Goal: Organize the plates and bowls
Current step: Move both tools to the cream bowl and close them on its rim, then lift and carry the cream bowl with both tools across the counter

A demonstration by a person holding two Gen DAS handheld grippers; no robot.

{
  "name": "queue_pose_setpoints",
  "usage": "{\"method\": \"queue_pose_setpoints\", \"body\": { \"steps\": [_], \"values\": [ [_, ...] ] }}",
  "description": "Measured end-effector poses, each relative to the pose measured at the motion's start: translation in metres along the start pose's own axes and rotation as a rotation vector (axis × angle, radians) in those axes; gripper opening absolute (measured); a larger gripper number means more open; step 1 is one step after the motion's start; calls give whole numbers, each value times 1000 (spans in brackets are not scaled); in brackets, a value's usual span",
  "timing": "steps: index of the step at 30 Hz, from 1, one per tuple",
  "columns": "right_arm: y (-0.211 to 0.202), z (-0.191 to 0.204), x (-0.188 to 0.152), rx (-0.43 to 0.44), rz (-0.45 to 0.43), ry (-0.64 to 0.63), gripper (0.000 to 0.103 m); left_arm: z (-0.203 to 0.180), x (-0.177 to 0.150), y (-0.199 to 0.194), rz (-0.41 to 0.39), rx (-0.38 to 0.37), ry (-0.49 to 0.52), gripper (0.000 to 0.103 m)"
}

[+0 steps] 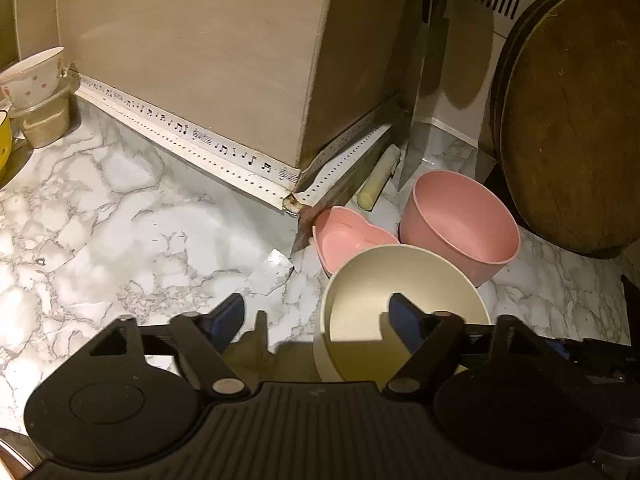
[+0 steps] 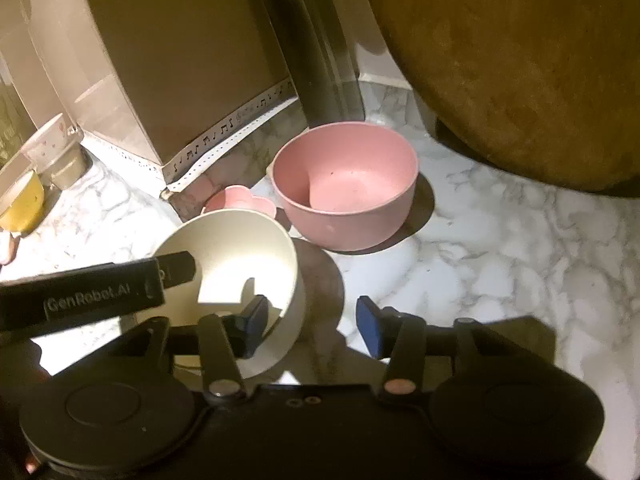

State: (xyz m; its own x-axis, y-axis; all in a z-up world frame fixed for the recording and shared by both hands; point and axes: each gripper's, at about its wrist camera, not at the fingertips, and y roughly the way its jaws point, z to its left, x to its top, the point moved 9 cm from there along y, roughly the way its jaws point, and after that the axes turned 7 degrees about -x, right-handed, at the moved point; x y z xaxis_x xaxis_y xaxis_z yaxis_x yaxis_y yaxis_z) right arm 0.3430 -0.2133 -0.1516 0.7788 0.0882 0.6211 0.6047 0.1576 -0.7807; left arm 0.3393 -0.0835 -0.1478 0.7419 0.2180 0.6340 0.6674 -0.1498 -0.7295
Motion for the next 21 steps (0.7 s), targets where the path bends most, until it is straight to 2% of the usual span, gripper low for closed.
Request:
{"method": "queue_pose_setpoints", "body": {
  "steps": [1,3,5,9,10,14,21],
  "values": [
    [1,1,0,10,2,5,40,-1,-1,2,10,-10,-3,64],
    [1,2,0,21,5,9,35,-2,-2,5,34,-29,-10,46],
    [1,4,1,24,7,6,30,-5,-3,7,50,-38,-4,34],
    [1,7,2,28,8,-8,17,-10,-6,8,63,-49,13,17],
    [1,7,2,23,9,-12,13,-10,-7,8,68,-44,19,14],
    [0,4,3,13,11,-16,12,-8,-10,7,76,-41,15,9],
    [-9,7,-2,7,30,-29,8,-10,-15,-8,88,-27,32,8]
  ]
}}
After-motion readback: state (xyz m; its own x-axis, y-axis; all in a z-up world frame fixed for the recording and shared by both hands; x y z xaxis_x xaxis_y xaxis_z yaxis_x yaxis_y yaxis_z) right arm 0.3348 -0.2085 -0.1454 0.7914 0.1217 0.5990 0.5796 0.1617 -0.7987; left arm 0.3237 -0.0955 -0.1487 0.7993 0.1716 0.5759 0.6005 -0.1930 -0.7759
